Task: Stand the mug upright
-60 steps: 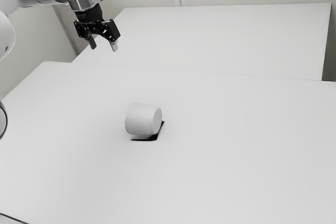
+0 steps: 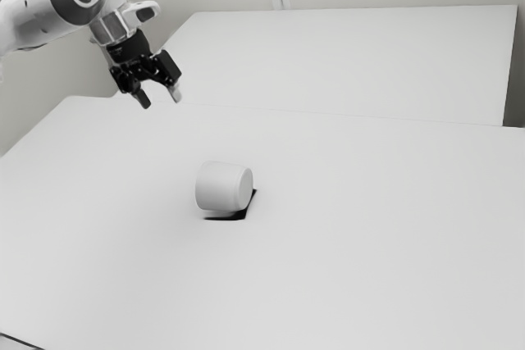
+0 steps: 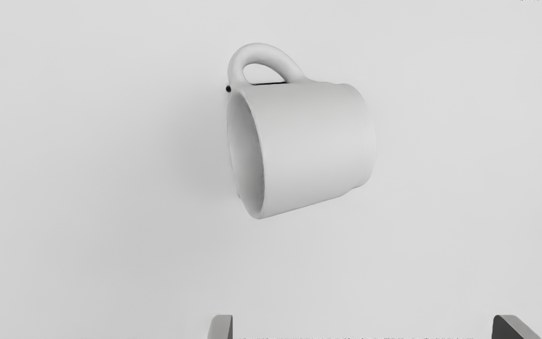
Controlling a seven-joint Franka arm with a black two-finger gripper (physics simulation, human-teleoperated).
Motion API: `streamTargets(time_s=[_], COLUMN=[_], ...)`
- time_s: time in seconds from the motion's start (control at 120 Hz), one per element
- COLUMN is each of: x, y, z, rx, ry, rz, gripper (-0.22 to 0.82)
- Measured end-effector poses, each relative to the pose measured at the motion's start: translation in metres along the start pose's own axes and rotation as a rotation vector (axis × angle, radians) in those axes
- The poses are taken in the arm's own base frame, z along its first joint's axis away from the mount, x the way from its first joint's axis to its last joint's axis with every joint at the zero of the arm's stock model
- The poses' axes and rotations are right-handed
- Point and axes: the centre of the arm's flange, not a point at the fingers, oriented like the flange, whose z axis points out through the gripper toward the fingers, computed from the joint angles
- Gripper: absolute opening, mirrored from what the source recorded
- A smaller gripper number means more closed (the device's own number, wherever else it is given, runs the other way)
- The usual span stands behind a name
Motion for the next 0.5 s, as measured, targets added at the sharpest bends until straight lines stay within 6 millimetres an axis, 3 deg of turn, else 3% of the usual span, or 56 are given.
streamTargets(time_s=[0.225,0.5], x=[-0.002,0.017], y=[-0.054,-0.097], z=[0.077,0.153], rx=[-0.324,-0.474], ry=[-0.021,0.005], rz=[-0.114,-0.126], gripper=[0.6,0.6])
